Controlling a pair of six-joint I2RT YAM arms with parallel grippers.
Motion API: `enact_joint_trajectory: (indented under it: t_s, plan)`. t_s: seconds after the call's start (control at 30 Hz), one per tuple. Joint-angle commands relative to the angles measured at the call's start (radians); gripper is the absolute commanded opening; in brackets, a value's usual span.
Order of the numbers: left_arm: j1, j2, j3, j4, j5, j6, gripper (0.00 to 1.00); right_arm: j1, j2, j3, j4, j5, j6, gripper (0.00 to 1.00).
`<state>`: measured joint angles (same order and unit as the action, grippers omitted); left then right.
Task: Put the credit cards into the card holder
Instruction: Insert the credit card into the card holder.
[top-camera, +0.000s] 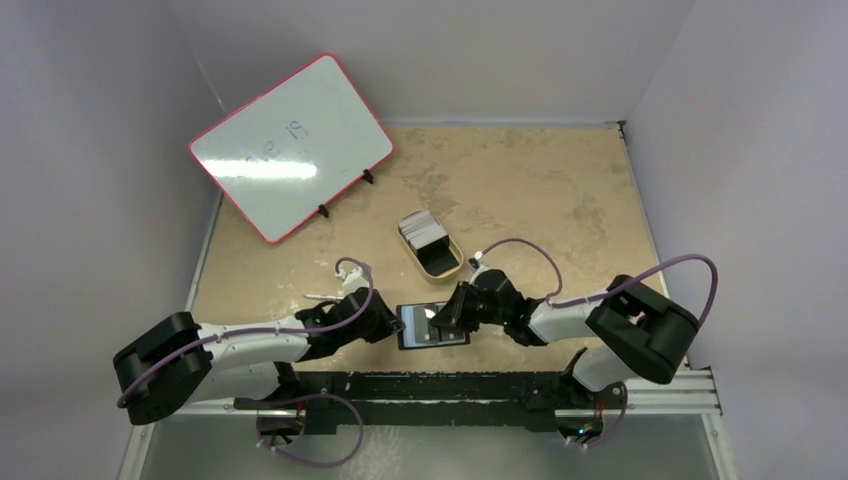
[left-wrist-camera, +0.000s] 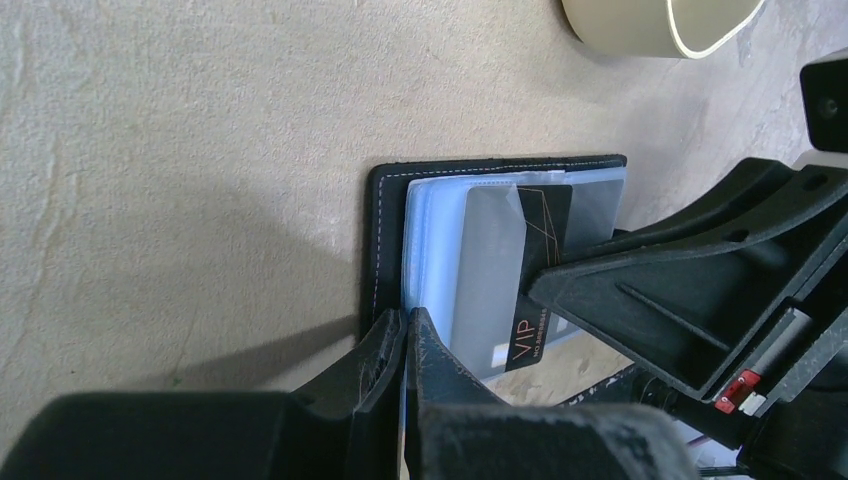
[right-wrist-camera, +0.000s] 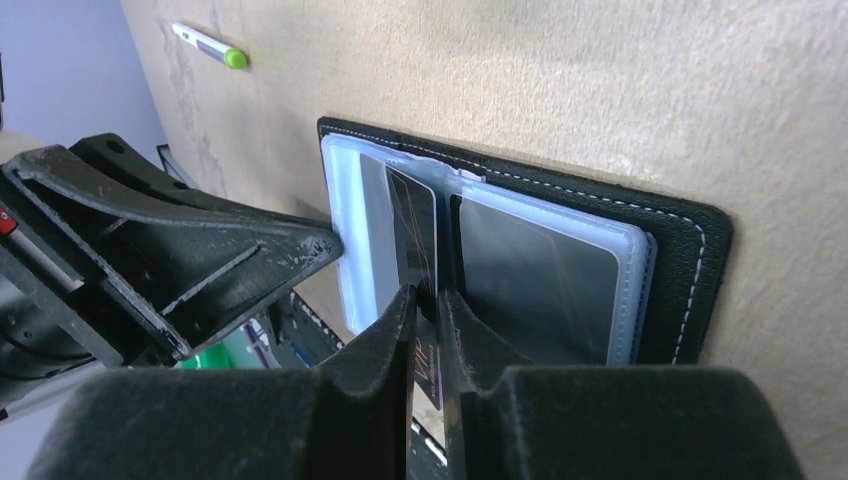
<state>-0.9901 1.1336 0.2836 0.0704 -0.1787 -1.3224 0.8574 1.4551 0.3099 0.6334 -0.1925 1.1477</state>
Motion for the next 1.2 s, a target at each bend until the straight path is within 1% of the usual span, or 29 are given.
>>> enact_joint_trajectory:
  t_s: [0.0,0.07,0.17,0.23,0.3,0.37,0.5,0.67,0.83,0.93,1.03,1.17]
  plan:
    - [-0.013,-0.015,0.015,-0.005,-0.008,-0.025,0.0,0.003,0.021,0.06,-0.046,0.067,-0.051,0.18]
    - [-0.013,-0.032,0.033,-0.031,-0.023,-0.012,0.0,0.003,-0.002,0.09,-0.135,0.097,-0.084,0.23]
    - [-0.013,-0.036,0.059,-0.082,-0.048,0.008,0.05,0.003,-0.028,0.126,-0.239,0.123,-0.128,0.28]
    - [-0.011,-0.042,0.064,-0.095,-0.058,0.012,0.08,0.002,-0.039,0.14,-0.276,0.126,-0.148,0.32]
    - [-0.011,-0.048,0.064,-0.099,-0.062,0.017,0.11,0.005,-0.049,0.149,-0.289,0.124,-0.166,0.39]
    - [-0.01,-0.048,0.068,-0.113,-0.063,0.022,0.14,0.018,-0.056,0.166,-0.302,0.133,-0.182,0.4]
    - [-0.009,-0.052,0.065,-0.11,-0.064,0.027,0.18,0.032,-0.043,0.192,-0.313,0.145,-0.193,0.4]
    - [-0.008,-0.025,0.067,-0.062,-0.039,0.049,0.19,0.034,0.016,0.214,-0.31,0.139,-0.191,0.37]
    - [-0.009,0.027,0.066,-0.018,-0.017,0.06,0.12,0.039,0.036,0.223,-0.285,0.123,-0.179,0.29]
    - [-0.007,0.054,0.069,0.004,-0.006,0.066,0.08,0.042,0.043,0.208,-0.237,0.094,-0.147,0.26]
    - [-0.008,0.072,0.071,0.023,0.004,0.068,0.04,0.043,0.048,0.184,-0.174,0.067,-0.1,0.24]
    - [-0.008,0.076,0.071,0.032,0.003,0.071,0.0,0.043,0.043,0.159,-0.132,0.072,-0.057,0.23]
